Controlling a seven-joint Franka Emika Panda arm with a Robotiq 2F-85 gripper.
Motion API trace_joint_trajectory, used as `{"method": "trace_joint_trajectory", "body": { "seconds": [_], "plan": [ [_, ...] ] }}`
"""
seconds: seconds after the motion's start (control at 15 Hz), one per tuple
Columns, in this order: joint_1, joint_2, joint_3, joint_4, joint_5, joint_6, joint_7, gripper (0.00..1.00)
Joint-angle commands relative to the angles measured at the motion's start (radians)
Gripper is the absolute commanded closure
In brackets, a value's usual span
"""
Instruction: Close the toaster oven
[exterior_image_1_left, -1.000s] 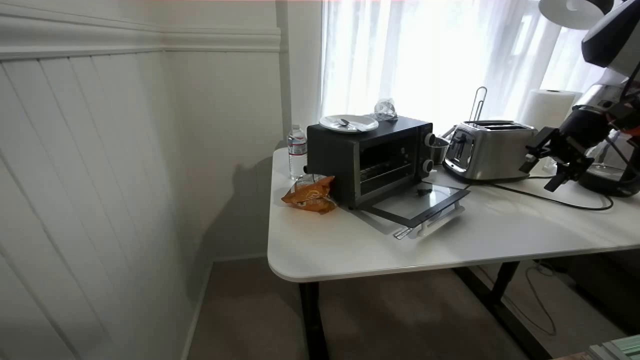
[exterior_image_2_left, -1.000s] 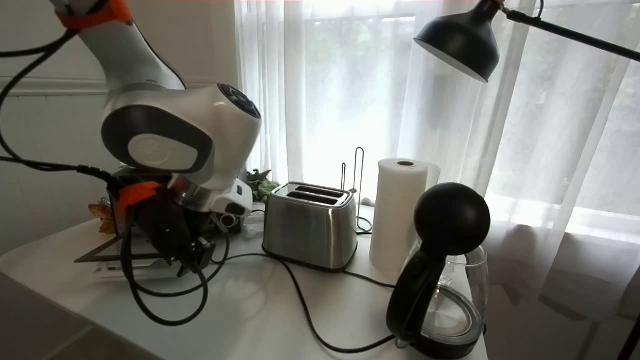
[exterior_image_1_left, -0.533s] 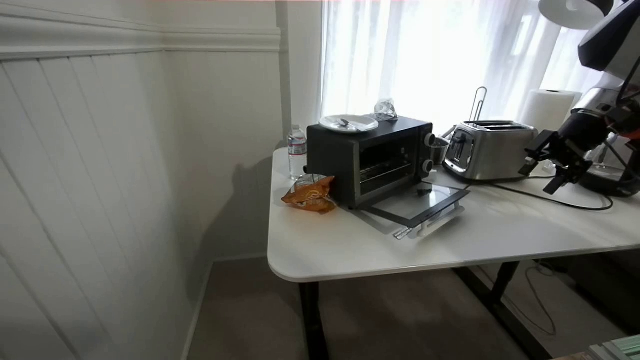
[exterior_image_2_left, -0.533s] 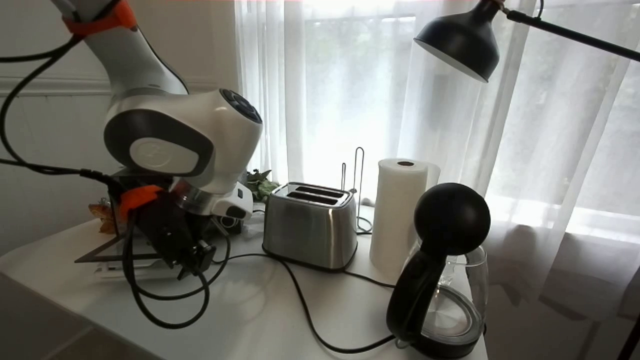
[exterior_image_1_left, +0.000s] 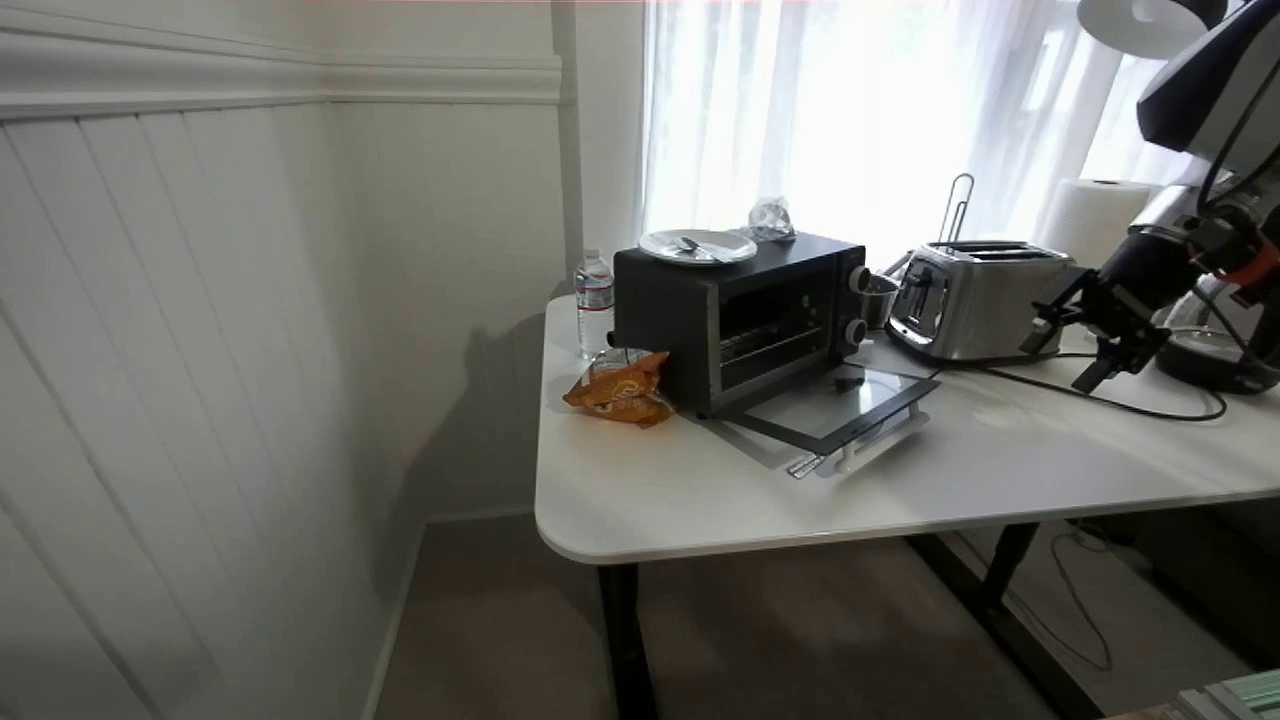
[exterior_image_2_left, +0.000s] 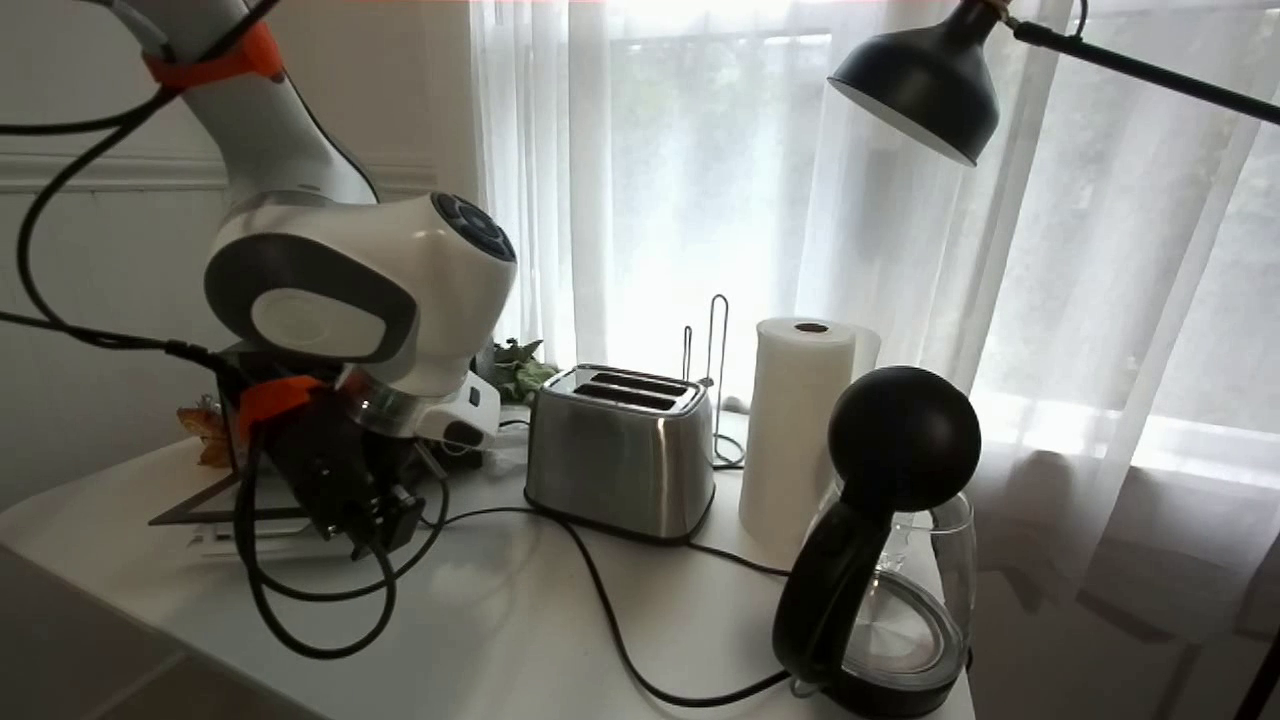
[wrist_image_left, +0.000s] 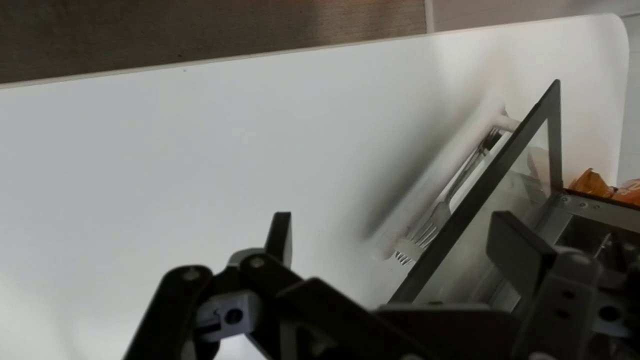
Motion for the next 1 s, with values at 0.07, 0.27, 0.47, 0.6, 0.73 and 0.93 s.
{"method": "trace_joint_trajectory", "body": {
  "seconds": [0.07,0.27,0.47,0.6,0.73,0.93],
  "plan": [
    [-0.005,0.118,0.079,0.068,0.176,0.057,0.009,0.0],
    [-0.017,0.189,0.107,0.125,0.317,0.105,-0.036,0.3],
    [-0.031,0.268,0.118,0.189,0.433,0.144,-0.102,0.52],
    [-0.015,0.322,0.098,0.224,0.487,0.169,-0.145,0.66],
    [-0.016,0.371,0.095,0.257,0.536,0.205,-0.187,0.81],
    [-0.022,0.428,0.093,0.297,0.577,0.212,-0.216,0.99]
  ]
}}
